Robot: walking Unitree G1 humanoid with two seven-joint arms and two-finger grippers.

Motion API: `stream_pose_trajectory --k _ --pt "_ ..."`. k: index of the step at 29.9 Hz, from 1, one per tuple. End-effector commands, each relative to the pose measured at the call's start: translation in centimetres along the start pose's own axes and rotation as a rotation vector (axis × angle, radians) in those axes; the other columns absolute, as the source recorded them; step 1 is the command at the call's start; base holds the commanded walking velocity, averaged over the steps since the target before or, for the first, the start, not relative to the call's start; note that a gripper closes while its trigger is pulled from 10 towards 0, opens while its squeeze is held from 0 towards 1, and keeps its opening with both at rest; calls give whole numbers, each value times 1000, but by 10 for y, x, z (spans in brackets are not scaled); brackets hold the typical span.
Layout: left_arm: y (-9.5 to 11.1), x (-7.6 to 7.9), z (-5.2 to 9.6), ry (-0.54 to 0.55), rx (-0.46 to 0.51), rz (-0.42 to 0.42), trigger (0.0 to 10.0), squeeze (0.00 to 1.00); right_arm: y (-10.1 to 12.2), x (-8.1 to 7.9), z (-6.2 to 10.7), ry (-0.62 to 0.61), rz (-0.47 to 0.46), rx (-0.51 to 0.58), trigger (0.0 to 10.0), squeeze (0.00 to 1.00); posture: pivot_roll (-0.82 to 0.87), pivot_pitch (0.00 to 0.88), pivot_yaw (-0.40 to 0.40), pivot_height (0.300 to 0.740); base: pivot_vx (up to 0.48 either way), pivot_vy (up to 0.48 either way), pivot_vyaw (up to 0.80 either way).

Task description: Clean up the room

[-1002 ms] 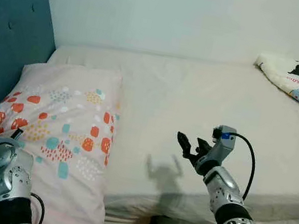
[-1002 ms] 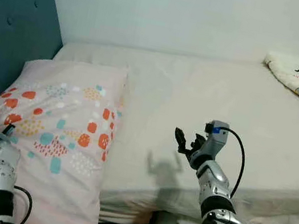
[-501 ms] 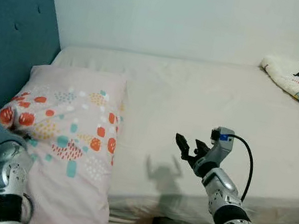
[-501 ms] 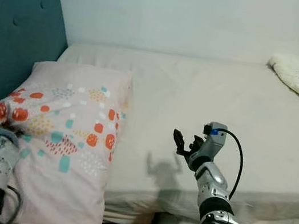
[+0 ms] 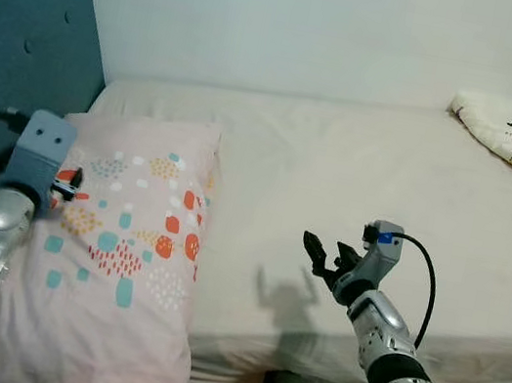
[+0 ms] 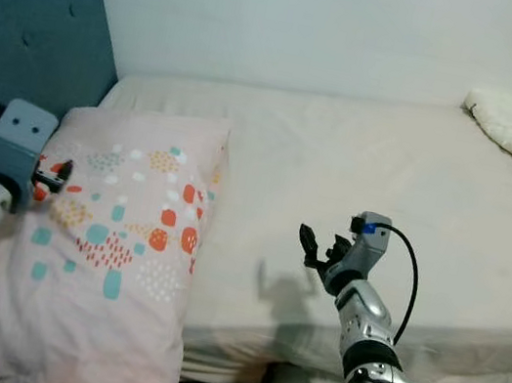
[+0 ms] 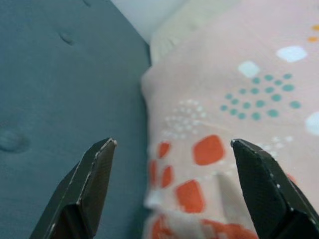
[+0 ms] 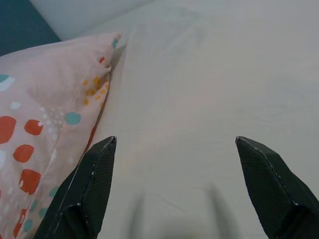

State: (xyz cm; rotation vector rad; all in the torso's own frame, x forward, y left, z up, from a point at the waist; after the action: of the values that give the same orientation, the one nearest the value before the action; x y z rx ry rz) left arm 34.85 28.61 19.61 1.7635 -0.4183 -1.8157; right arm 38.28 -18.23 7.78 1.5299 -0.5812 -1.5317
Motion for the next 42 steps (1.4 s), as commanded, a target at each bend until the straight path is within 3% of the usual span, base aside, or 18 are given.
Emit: stream_pose_trajectory --k 1,2,3,5,6,7,8,9,10,12,17,21,26,30,31,36,39,42 --pt "13 0 2 -81 42 -92 10000 1000 -2 0 1 0 0 -1 10000 0 -54 0 -7 525 0 0 0" --pt "33 -7 6 -129 150 -140 10000 1000 -2 0 1 0 0 -3 10000 0 -54 0 -7 525 0 0 0" --pt "33 -7 6 -129 150 -140 10000 1000 -2 0 1 0 0 -3 10000 0 -54 0 -7 525 0 0 0" --pt "60 -11 17 -227 324 -223 10000 1000 -3 0 1 1 0 -5 10000 0 -53 0 -11 525 0 0 0" --pt "66 2 31 -373 408 -297 10000 239 -3 0 1 0 1 -6 10000 0 -53 0 -11 525 0 0 0" --pt "66 2 31 -373 408 -297 10000 239 -3 0 1 0 1 -6 10000 0 -53 0 -11 525 0 0 0" --pt "64 21 50 -545 463 -360 10000 0 -2 0 1 0 2 -6 10000 0 -54 0 -8 525 0 0 0" --pt "60 41 71 -727 504 -390 10000 0 -1 0 0 -1 0 -4 10000 0 -59 0 -7 525 0 0 0" --pt "60 41 71 -727 504 -390 10000 0 -1 0 0 -1 0 -4 10000 0 -59 0 -7 525 0 0 0" --pt "52 62 96 -929 523 -404 10000 0 -1 0 0 -1 -2 -2 10000 0 -56 0 -10 525 0 0 0" --pt "35 76 113 -1097 465 -416 10000 0 -2 0 0 -1 3 -7 10000 0 -56 0 -7 525 0 0 0" --pt "4 97 141 -1353 338 -436 10000 0 -2 3 2 -9 2 -9 10000 0 -57 0 6 525 0 0 0" --pt "-3 102 148 -1416 304 -436 10000 0 -3 4 3 -12 2 -9 10000 0 -58 0 10 525 0 0 0" --pt "-22 116 159 -1513 235 -409 10000 0 -3 6 4 -16 2 -8 10000 0 -59 0 13 525 0 0 0" --pt "-34 127 163 -1555 195 -397 10000 0 -3 7 4 -20 3 -10 10000 0 -63 0 9 525 0 0 0" --pt "-53 141 162 -1586 123 -430 10000 0 -3 7 4 -23 4 -11 10000 0 -64 0 5 525 0 0 0" --pt "-73 151 143 -1518 20 -486 10000 0 -2 8 5 -24 4 -9 10000 0 -67 0 3 525 0 0 0" --pt "-78 158 129 -1453 7 -520 10000 0 -1 9 5 -27 4 -8 10000 0 -67 0 1 525 0 0 0"
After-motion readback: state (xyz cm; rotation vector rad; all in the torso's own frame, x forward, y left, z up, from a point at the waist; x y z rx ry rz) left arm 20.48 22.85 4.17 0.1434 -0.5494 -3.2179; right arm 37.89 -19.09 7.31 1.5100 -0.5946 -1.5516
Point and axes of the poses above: a point about 5 cm out from each wrist's last joint towards the gripper, its own z axis pointing back from the gripper into the wrist, its own y axis along the axis of the wrist's last joint, x = y × z, the point moved 3 cm from there along -z, pointing out of the wrist towards the gripper, and after that the axes turned 15 degrees about -z, right-handed, at the moved point
